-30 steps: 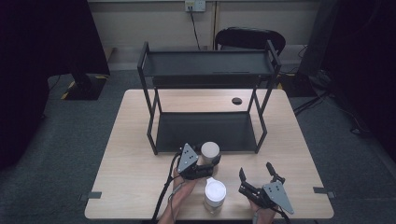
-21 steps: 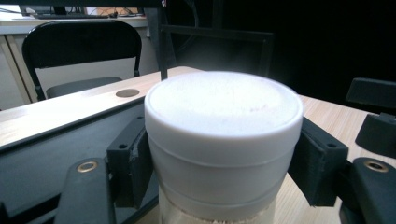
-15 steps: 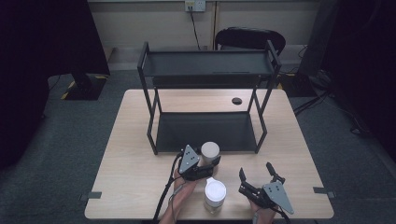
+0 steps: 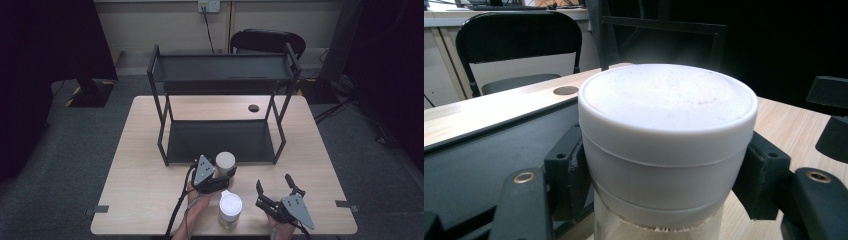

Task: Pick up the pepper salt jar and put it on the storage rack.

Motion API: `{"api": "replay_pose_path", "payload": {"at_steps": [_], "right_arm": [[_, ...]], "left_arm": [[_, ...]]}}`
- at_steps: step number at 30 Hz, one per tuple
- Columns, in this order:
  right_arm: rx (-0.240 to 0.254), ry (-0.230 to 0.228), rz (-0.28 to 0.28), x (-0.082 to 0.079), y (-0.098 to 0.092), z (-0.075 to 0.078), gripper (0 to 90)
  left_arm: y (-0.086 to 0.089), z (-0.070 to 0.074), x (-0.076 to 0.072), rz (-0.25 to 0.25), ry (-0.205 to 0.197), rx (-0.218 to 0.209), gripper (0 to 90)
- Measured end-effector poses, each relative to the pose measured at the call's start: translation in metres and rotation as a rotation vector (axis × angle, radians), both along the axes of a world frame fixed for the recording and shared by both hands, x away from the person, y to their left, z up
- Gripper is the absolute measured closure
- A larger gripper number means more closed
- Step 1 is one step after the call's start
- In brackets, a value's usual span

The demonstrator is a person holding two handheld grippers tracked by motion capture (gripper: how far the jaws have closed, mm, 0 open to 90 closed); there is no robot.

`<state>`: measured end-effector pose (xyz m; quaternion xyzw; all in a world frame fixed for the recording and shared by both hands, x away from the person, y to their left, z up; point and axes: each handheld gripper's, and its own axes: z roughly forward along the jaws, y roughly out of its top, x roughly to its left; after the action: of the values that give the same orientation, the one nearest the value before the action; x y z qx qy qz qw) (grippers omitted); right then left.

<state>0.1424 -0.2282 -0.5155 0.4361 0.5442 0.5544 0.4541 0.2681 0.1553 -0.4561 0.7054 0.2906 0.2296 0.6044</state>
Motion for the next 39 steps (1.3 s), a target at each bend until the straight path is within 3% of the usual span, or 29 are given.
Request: {"api": "replay_pose_path", "payload": {"at_steps": [7,10,18,30,39], "right_arm": [[0.000,0.000,0.000,0.000,0.000,0.000,4.0],[0.000,0.000,0.000,0.000,0.000,0.000,4.0],[0.000,0.000,0.004,0.000,-0.001,0.000,4.0],[0.000,0.000,0.005,0.000,-0.001,0.000,4.0],[0.000,0.000,0.005,0.000,-0.001,0.000,4.0]], "left_arm": [[0.002,0.002,-0.002,0.027,0.009,-0.020,34.7],[0.003,0.008,-0.002,0.026,0.008,-0.010,34.7],[0.005,0.019,-0.013,0.040,-0.043,-0.016,34.7],[0.018,0.043,-0.016,0.060,-0.044,-0.061,34.7],[0.025,0.063,-0.018,0.068,-0.053,-0.068,34.7]]}}
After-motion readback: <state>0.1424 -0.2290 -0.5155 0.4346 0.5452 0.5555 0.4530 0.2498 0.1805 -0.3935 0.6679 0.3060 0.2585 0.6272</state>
